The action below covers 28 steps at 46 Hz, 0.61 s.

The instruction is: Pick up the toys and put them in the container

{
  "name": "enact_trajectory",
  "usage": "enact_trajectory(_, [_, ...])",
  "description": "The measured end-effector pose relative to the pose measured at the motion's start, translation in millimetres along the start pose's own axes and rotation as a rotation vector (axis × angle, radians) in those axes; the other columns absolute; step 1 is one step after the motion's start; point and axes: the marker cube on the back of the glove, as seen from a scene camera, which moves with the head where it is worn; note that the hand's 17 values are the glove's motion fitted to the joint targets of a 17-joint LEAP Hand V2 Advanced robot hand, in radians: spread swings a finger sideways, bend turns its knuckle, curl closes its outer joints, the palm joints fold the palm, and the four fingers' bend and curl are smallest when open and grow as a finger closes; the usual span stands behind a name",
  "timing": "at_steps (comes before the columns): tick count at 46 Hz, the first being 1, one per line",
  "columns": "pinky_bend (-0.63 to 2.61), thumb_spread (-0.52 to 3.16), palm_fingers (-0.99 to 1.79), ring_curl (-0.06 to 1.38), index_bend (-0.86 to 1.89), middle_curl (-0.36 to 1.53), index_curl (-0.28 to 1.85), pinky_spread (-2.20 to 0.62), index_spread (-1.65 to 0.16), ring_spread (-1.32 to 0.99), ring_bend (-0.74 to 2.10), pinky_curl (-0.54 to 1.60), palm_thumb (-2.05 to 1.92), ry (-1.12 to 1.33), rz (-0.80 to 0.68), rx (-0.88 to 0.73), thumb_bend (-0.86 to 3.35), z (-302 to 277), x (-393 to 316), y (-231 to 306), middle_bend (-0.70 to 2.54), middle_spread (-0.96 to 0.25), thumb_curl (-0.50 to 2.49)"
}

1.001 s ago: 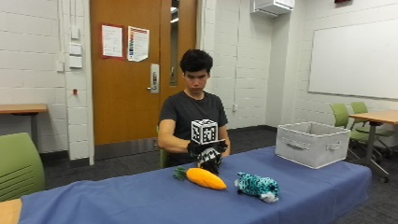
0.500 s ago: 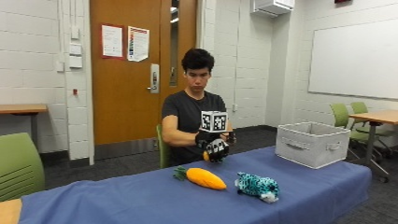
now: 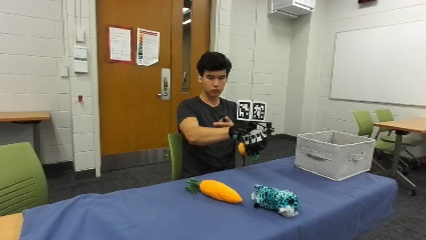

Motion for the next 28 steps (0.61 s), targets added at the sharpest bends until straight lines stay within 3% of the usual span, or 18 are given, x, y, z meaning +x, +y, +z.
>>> enact_trajectory(15, [0.79, 0.73, 1.11, 0.47, 0.26, 0.62, 1.29, -0.47, -0.38, -0.43, 1.08, 0.37, 0.62, -0.026, -0.137, 0.034, 0.16, -82, -113, -57, 0.86, -0.38, 0.87])
enact_trajectory(28, [0.78, 0.73, 1.12, 0.47, 0.19, 0.64, 1.38, -0.47, -0.39, -0.43, 1.07, 0.37, 0.61, -0.055, -0.291, 0.118, 0.15, -148, -249, -74, 0.84, -0.38, 0.96])
